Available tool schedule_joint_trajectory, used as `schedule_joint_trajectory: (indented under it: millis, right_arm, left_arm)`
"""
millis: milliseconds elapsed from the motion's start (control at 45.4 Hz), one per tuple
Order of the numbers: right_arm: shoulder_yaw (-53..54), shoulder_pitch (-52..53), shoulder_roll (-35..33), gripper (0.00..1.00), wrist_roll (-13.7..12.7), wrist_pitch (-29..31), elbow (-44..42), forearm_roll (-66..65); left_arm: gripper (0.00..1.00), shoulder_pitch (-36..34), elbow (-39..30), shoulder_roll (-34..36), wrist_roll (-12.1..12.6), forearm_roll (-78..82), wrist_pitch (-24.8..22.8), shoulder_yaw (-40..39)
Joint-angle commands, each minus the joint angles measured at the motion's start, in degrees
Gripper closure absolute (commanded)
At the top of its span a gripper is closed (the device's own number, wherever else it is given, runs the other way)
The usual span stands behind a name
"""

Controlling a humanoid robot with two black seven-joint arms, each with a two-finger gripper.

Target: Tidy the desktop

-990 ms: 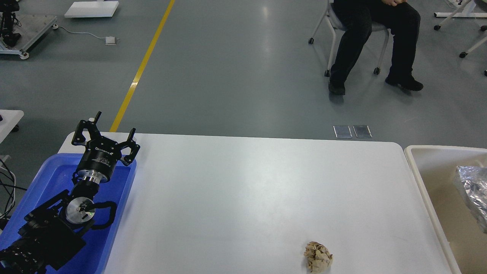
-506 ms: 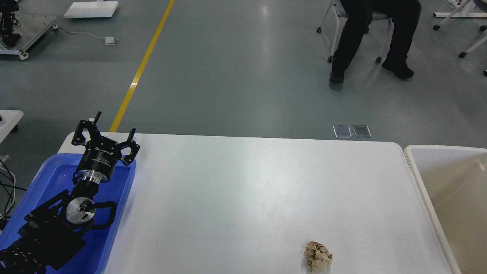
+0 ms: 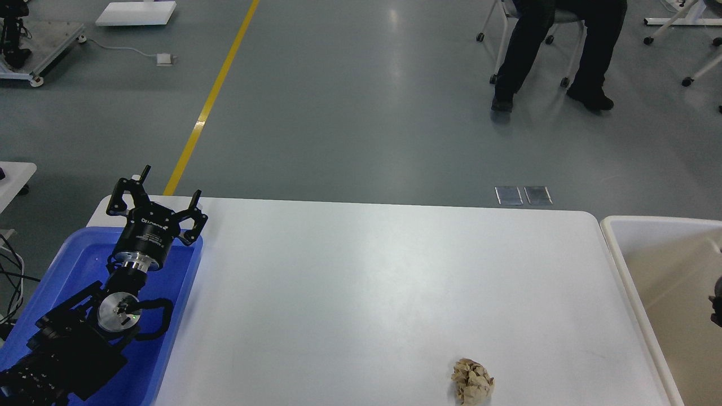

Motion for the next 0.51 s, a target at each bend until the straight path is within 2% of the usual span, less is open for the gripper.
schedule_joint_trajectory:
  millis: [0,88,220,484]
  right_arm:
    - [14.31,2.12,-6.17,0.01,-0.02,8.80,18.45,5.28]
    - [16.34,2.21,-4.50,0.01,-0.02,14.68,19.08,10.82]
    - [18.62,1.94,2.17,0.01,-0.02,22.95,18.29,15.66]
    - [26.53,0.18,16.68,0.00,0.07,23.92,18.55,15.93]
  left_arm:
    - [0.00,-0.04,-0.01,0.00,-0.03,-0.05,0.08,0.10]
    - [0.00,-0.04,-0.01,0.00,-0.03,-0.05,0.08,0.10]
    - [0.00,-0.04,-0.01,0.00,-0.03,-0.05,0.08,0.10]
    - [0.00,-0.04,-0.01,0.00,-0.03,-0.05,0.08,0.10]
